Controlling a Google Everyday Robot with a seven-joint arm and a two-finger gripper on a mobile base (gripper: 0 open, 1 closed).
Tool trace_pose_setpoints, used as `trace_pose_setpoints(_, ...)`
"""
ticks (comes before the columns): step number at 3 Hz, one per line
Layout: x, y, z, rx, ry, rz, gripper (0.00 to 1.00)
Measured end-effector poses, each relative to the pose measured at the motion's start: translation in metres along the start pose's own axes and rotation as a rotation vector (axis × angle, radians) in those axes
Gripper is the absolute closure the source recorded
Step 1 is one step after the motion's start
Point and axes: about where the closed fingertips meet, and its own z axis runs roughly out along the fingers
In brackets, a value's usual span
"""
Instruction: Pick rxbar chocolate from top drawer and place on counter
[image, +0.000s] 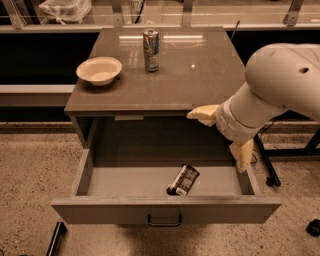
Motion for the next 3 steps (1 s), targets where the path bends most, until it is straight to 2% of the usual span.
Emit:
trace_pose_setpoints(1,-0.025,0.006,0.026,-0.006,-0.088,-0.176,0.00)
trace_pose_setpoints(2,-0.051,0.012,0.058,-0.058,-0.128,-0.359,0.00)
trace_pose_setpoints(3,-0.068,0.011,0.086,-0.116,-0.126,-0.478,0.00)
